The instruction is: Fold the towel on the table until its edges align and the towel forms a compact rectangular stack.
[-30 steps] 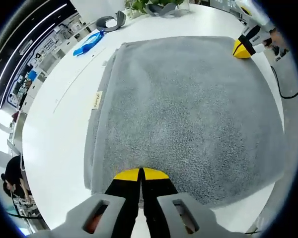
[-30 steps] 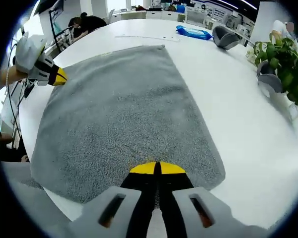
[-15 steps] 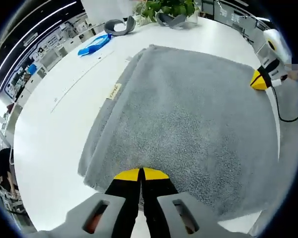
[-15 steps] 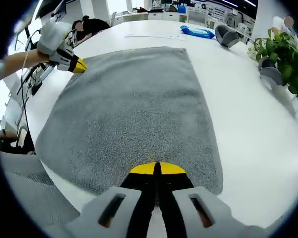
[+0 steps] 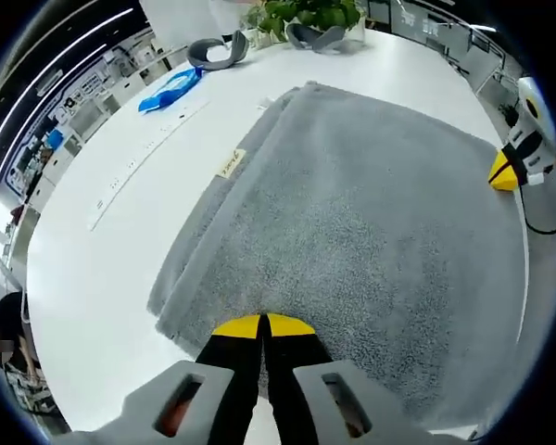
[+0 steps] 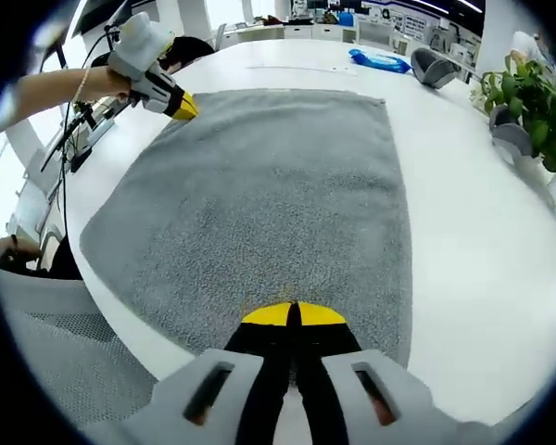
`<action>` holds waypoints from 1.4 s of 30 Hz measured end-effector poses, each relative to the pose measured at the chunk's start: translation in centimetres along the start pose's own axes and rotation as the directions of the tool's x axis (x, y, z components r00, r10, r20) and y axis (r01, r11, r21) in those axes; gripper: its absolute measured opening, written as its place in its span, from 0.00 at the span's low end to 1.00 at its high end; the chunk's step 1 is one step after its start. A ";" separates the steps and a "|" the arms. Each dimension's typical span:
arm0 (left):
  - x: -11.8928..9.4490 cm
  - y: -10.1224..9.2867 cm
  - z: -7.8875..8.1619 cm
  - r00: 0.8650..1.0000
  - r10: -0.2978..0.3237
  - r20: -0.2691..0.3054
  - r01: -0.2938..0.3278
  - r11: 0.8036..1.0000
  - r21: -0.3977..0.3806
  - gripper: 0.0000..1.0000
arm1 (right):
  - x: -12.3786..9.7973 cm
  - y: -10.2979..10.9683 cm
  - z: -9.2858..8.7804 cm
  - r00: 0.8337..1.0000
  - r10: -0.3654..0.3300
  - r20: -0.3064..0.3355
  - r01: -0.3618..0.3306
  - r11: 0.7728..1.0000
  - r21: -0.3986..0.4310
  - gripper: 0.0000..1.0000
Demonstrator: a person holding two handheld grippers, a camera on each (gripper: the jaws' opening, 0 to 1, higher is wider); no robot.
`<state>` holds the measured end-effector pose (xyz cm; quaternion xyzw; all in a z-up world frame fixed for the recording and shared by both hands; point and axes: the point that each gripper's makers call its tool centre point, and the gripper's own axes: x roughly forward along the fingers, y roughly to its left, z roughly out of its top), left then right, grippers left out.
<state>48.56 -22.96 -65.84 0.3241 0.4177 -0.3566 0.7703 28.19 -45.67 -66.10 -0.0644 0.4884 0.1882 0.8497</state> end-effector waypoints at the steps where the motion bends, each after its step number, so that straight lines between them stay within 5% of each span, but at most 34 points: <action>1: 0.1 0.1 0.2 1.000 -0.001 0.000 0.001 1.000 0.002 0.00 | 0.0 0.2 -0.1 1.000 0.003 0.001 -0.003 1.000 -0.002 0.00; 13: 1.0 0.8 1.6 1.000 0.006 -0.004 -0.006 0.999 0.043 0.00 | -0.1 2.5 -0.5 0.998 0.055 0.006 -0.055 0.998 0.027 0.00; 22: 1.2 1.1 1.9 1.000 -0.008 -0.009 0.008 1.000 0.027 0.00 | 0.0 2.9 -0.5 0.999 0.051 -0.005 -0.052 0.998 -0.047 0.00; 25: 1.1 1.1 1.9 1.000 0.020 -0.008 -0.020 1.000 -0.001 0.00 | -0.1 2.9 -0.4 0.999 0.054 -0.001 -0.054 0.997 -0.051 0.00; 28: 0.8 1.1 1.7 0.999 0.022 -0.023 -0.025 0.990 -0.140 0.00 | -0.1 2.8 -0.4 0.998 0.065 -0.005 -0.065 0.997 -0.044 0.00; 34: -2.9 0.1 4.5 0.987 -0.014 0.158 0.040 0.986 -0.160 0.08 | -0.5 3.1 0.4 0.995 0.097 0.009 -0.096 0.993 -0.074 0.00; 39: -6.6 -2.5 4.9 0.946 -0.056 0.321 0.098 0.988 -0.116 0.17 | -1.4 4.0 1.3 0.990 0.125 0.062 -0.115 0.983 -0.146 0.00; 42: -8.2 -4.2 4.1 0.928 -0.074 0.365 0.126 0.985 -0.120 0.21 | -1.8 4.8 1.1 0.987 0.146 0.073 -0.131 0.975 -0.181 0.00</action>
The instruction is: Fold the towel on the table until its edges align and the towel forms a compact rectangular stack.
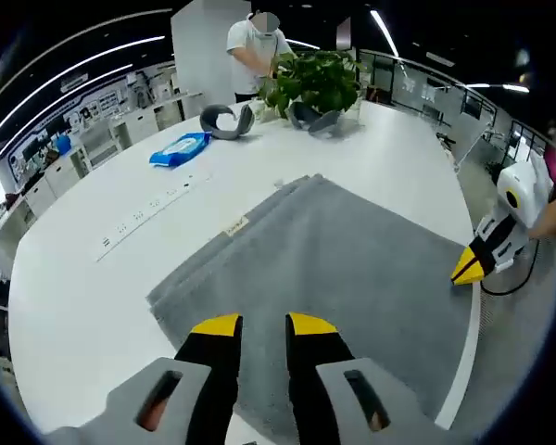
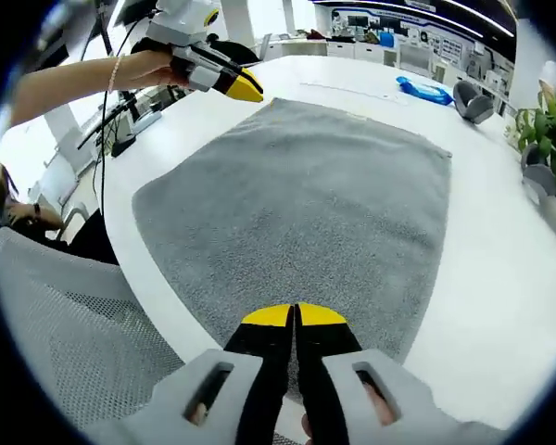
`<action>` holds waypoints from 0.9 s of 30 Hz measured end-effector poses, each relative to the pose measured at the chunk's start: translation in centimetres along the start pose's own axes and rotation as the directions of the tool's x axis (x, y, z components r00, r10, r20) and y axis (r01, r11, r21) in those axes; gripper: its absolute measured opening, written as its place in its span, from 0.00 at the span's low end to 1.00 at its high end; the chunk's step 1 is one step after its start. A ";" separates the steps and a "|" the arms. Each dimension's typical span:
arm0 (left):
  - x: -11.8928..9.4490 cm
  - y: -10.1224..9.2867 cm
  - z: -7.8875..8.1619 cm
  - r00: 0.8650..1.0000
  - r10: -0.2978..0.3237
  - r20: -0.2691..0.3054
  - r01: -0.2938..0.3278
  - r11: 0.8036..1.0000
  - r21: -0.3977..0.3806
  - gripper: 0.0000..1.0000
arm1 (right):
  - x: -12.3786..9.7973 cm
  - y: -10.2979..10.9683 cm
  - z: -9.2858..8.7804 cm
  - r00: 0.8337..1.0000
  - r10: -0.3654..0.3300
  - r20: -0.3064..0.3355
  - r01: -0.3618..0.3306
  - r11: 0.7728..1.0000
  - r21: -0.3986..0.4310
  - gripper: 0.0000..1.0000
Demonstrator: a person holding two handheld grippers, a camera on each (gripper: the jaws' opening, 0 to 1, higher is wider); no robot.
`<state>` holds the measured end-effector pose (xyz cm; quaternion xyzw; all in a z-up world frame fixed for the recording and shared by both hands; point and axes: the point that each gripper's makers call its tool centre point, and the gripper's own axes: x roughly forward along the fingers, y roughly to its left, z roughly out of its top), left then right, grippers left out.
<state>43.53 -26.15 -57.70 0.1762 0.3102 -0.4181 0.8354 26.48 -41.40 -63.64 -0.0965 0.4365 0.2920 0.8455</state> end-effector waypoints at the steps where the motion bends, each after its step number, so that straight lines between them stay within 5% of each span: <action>1: -0.6 -0.9 -0.1 0.999 -0.019 0.027 0.019 1.000 -0.013 0.22 | -0.1 0.3 0.0 1.000 0.011 0.008 -0.011 1.000 -0.004 0.01; 7: -3.3 -5.3 -2.0 0.991 -0.102 0.090 0.107 0.993 -0.051 0.26 | -0.5 2.0 -0.5 0.998 0.062 0.012 -0.061 0.997 -0.039 0.07; 16: -4.6 -13.3 -10.2 0.971 -0.228 -0.069 0.228 0.974 -0.003 0.34 | -0.6 2.5 -2.4 0.993 0.097 -0.068 -0.105 0.987 -0.123 0.18; 20: -4.9 -14.7 -11.6 0.967 -0.233 -0.102 0.238 0.970 0.039 0.36 | -0.6 2.3 -3.3 0.988 0.087 -0.128 -0.113 0.971 -0.209 0.25; 25: -5.3 -14.7 -13.5 0.962 -0.195 -0.190 0.232 0.954 0.192 0.36 | -0.6 1.5 -4.6 0.982 0.054 -0.183 -0.107 0.951 -0.290 0.27; 27: -5.2 -14.7 -14.0 0.960 -0.199 -0.200 0.236 0.954 0.187 0.36 | -0.6 1.2 -5.0 0.980 0.043 -0.193 -0.102 0.946 -0.308 0.27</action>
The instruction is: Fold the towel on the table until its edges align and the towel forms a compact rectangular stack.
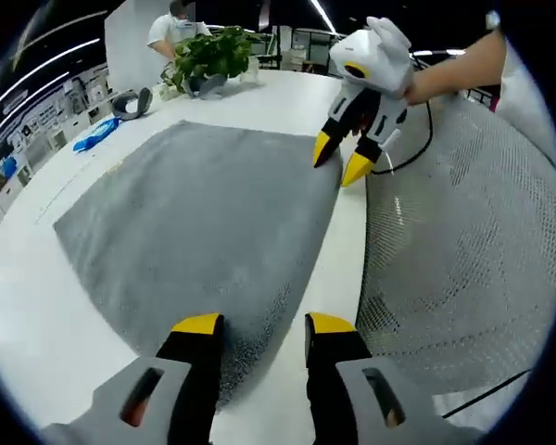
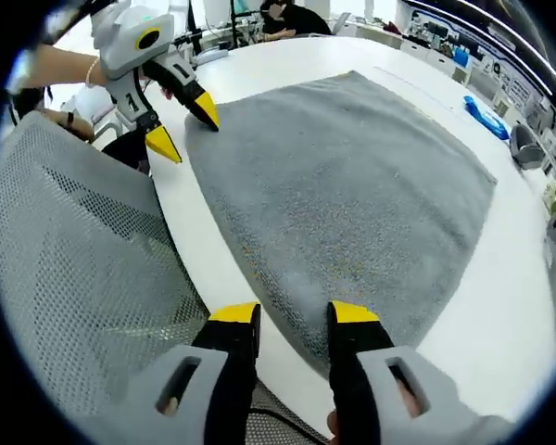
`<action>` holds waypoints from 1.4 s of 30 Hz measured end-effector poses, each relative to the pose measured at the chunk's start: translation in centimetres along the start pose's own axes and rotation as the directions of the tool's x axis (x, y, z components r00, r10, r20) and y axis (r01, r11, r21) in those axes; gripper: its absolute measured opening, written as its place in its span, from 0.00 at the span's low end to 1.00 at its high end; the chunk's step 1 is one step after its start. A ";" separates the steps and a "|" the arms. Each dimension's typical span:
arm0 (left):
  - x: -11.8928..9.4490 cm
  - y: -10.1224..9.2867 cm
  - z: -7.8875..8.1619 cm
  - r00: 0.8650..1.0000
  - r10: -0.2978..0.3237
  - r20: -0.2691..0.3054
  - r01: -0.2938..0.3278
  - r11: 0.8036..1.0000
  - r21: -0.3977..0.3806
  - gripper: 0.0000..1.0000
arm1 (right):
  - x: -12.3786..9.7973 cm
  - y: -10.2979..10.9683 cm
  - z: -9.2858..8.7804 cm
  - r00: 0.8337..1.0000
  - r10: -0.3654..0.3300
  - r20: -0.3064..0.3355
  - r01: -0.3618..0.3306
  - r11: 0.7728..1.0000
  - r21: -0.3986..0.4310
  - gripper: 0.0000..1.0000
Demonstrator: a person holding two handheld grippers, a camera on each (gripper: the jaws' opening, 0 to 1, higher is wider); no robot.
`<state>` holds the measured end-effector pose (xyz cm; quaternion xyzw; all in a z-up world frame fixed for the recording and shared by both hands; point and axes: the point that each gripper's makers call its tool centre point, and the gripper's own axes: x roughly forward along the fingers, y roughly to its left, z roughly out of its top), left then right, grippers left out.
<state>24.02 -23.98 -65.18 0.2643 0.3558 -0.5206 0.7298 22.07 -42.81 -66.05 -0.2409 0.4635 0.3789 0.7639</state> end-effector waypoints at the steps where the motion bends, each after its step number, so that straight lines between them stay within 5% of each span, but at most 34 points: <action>1: -0.1 0.0 -0.3 1.000 -0.001 -0.006 0.001 1.000 -0.003 0.36 | -0.1 -0.2 -0.2 1.000 -0.010 -0.005 0.010 1.000 -0.009 0.26; 6: -0.5 0.2 -1.3 0.999 0.030 -0.014 -0.030 0.998 0.052 0.34 | -0.6 -0.8 -1.5 0.999 -0.031 -0.032 0.029 0.998 -0.059 0.27; 13: -1.2 0.7 -2.0 0.998 0.062 -0.020 -0.061 0.997 0.036 0.31 | -1.1 -2.1 -2.6 0.999 -0.043 -0.033 0.043 0.999 -0.006 0.29; 22: -1.7 1.4 -2.6 0.994 0.105 -0.034 -0.104 0.994 0.021 0.19 | -1.5 -3.4 -3.2 0.994 -0.099 -0.040 0.096 0.994 -0.051 0.12; 28: -1.8 2.2 -3.5 0.983 0.170 -0.075 -0.157 0.974 0.163 0.05 | -1.6 -3.9 -3.3 0.991 -0.125 -0.058 0.121 0.990 -0.070 0.03; 32: -2.3 2.1 -2.7 0.985 0.160 -0.066 -0.156 0.986 0.054 0.03 | -2.2 -4.2 -3.0 0.990 -0.126 -0.070 0.122 0.991 -0.062 0.02; 42: -3.4 2.9 -1.1 0.980 0.190 -0.057 -0.189 0.982 0.028 0.03 | -3.1 -4.4 -2.7 0.990 -0.137 -0.036 0.137 0.991 -0.014 0.02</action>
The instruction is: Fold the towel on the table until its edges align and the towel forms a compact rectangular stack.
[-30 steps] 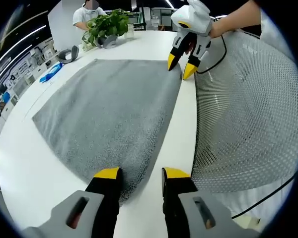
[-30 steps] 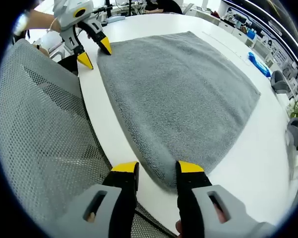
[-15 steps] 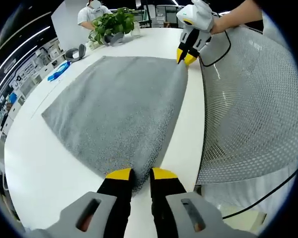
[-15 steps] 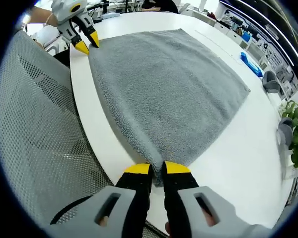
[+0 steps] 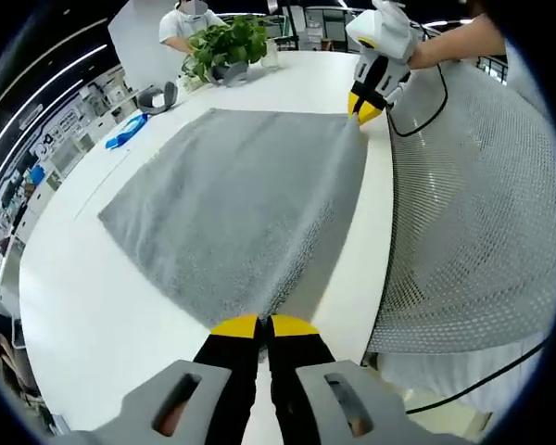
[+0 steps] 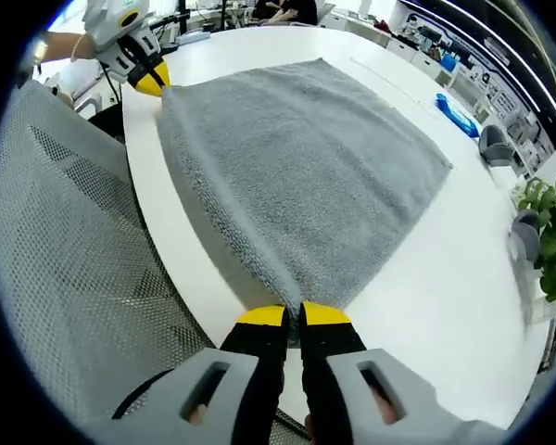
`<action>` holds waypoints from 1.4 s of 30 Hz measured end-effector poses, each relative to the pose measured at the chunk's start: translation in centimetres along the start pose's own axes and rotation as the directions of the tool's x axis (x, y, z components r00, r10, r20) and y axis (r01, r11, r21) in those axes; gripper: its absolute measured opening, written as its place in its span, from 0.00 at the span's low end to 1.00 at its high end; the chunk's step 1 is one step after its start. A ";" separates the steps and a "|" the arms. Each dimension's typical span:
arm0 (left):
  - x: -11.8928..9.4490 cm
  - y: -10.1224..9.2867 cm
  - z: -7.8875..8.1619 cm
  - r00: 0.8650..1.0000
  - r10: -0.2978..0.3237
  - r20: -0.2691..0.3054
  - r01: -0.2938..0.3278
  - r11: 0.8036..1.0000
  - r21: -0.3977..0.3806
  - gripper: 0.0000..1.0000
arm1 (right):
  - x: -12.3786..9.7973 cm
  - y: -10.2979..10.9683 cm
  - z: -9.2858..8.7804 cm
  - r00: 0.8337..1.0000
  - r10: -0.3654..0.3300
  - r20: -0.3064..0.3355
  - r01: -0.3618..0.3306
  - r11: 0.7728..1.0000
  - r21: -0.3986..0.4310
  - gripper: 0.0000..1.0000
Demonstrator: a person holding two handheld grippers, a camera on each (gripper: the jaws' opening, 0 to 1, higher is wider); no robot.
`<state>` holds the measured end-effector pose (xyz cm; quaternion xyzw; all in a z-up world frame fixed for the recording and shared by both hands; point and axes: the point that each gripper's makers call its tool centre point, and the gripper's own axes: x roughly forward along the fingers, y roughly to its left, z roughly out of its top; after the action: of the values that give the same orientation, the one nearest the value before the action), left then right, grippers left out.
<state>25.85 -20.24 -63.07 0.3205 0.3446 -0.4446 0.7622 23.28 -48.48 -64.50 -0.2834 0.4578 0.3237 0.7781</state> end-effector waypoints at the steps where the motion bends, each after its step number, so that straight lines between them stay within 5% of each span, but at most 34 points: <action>1: -0.1 0.0 0.2 1.000 0.006 -0.001 -0.006 1.000 0.002 0.03 | 0.0 0.0 0.0 1.000 0.001 -0.001 -0.001 1.000 -0.002 0.02; 10: -0.2 0.1 0.0 1.000 0.000 -0.004 0.000 0.999 -0.046 0.02 | -0.1 -0.2 0.3 1.000 0.001 0.002 -0.001 1.000 -0.001 0.02; 42: -4.4 3.3 5.2 1.000 0.027 0.007 -0.028 0.994 0.104 0.02 | -5.4 -2.9 3.6 0.994 -0.067 0.090 0.072 0.996 -0.045 0.02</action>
<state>28.46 -21.03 -55.97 0.3633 0.3144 -0.4521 0.7515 25.38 -48.94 -57.74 -0.3032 0.4048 0.3196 0.8013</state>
